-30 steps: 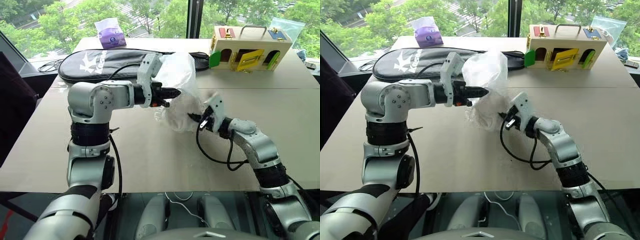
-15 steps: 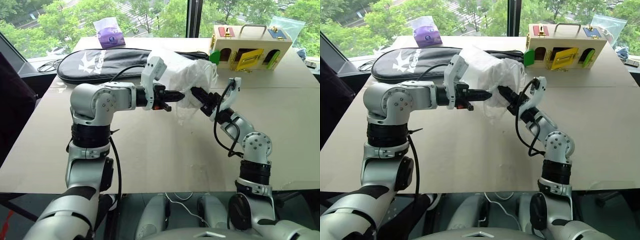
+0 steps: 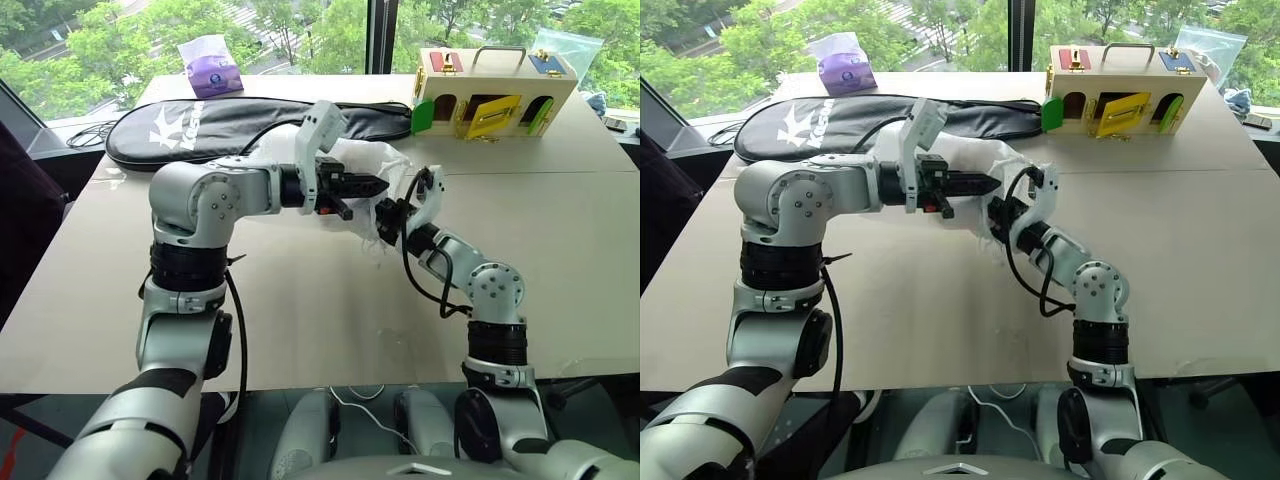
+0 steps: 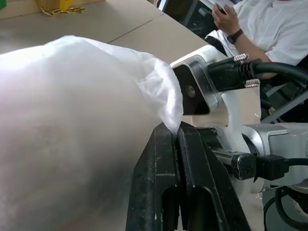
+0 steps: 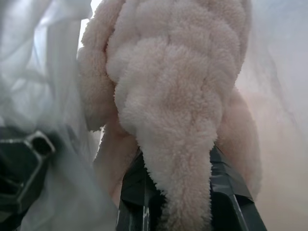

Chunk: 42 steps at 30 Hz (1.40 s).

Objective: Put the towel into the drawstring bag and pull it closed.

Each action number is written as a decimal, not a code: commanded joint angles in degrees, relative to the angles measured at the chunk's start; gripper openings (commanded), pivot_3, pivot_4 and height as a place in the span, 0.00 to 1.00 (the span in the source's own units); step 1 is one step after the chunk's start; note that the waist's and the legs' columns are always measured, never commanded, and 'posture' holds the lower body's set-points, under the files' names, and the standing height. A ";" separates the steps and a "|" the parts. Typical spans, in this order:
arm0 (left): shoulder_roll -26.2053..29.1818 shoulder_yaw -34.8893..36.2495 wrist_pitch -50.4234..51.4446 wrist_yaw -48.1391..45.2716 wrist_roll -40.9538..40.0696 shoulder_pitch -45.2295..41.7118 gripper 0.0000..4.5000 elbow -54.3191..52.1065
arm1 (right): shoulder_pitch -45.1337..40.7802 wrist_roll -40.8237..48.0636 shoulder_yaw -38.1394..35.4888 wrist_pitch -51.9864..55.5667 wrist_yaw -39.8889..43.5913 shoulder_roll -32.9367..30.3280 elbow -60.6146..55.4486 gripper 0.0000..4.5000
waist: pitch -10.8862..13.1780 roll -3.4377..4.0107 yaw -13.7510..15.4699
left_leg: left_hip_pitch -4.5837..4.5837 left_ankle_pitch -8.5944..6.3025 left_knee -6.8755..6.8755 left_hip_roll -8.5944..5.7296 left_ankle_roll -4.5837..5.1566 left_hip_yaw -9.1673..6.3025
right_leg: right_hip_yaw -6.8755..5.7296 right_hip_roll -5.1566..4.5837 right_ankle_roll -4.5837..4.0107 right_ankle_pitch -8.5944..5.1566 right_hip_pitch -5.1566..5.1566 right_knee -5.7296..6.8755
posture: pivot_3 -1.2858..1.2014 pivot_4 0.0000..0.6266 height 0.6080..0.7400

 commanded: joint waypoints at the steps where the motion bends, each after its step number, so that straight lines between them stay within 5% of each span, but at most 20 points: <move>1: 0.85 -0.14 -2.70 -1.65 -0.49 0.37 0.00 -1.41 | -0.69 1.96 0.92 0.15 2.21 -0.28 -2.17 0.10 | 0.00 0.00 -0.03 | 0.00 0.00 0.00 0.00 0.00 0.00 | 0.00 0.00 0.00 0.00 0.00 0.00 | 0.52 0.24 1.00; 5: 1.15 0.26 -5.29 -2.47 -0.08 1.24 0.00 -0.43 | -0.58 3.86 -0.94 -0.45 1.95 -0.28 -3.07 0.47 | 0.00 0.00 -0.02 | 0.00 -0.01 0.00 0.00 0.01 0.00 | 0.00 0.00 0.00 0.00 0.00 0.00 | 0.52 0.24 1.00; 8: 1.97 1.44 -8.14 -4.49 -0.15 1.84 0.00 2.06 | 0.33 4.81 -2.41 -0.42 1.57 -1.89 -4.60 0.83 | 0.00 0.00 0.01 | 0.00 -0.01 0.00 0.01 0.02 0.00 | -0.01 0.00 0.00 0.00 0.00 -0.01 | 0.52 0.24 1.00; 20: 2.80 4.36 -11.94 -6.07 -1.38 0.42 0.00 8.33 | 9.24 11.07 -3.96 1.89 12.36 -21.12 -21.25 0.83 | 0.04 0.00 0.12 | -0.01 -0.04 -0.03 0.01 0.08 0.01 | -0.02 0.00 0.02 -0.01 0.02 -0.07 | 0.52 0.24 1.00; 23: 2.88 4.62 -11.56 -6.36 -2.10 0.71 0.00 7.36 | 12.90 -3.94 -0.25 -9.55 17.09 -28.83 -19.25 0.83 | 0.05 -0.02 0.22 | -0.02 -0.05 -0.02 0.00 0.10 0.01 | -0.04 -0.01 0.03 -0.01 0.08 -0.15 | 0.52 0.24 1.00; 27: 3.34 4.80 -10.95 -6.81 -3.04 1.23 0.00 6.39 | 14.66 -32.33 15.12 -31.64 21.99 -40.15 -7.98 0.83 | 0.06 -0.03 -0.07 | 0.03 -0.05 0.01 -0.08 0.10 0.08 | 0.00 0.00 0.05 -0.02 0.09 -0.14 | 0.52 0.24 1.00; 34: 6.80 3.18 -8.73 -10.33 -4.74 3.69 0.00 3.01 | 5.49 -49.84 23.65 -55.78 22.69 -36.66 16.10 0.83 | 0.18 -0.04 -0.47 | 0.11 0.05 0.00 0.12 -0.06 0.22 | 0.18 0.15 0.02 -0.02 0.03 -0.03 | 0.52 0.24 1.00; 42: 9.78 0.95 -7.73 -12.92 -4.82 6.01 0.00 0.03 | -4.75 -53.71 20.76 -72.13 20.67 -32.28 32.98 0.83 | 0.37 -0.28 0.48 | 0.03 0.13 0.04 0.10 -0.20 0.09 | 0.06 0.05 0.01 -0.01 0.07 -0.13 | 0.52 0.24 1.00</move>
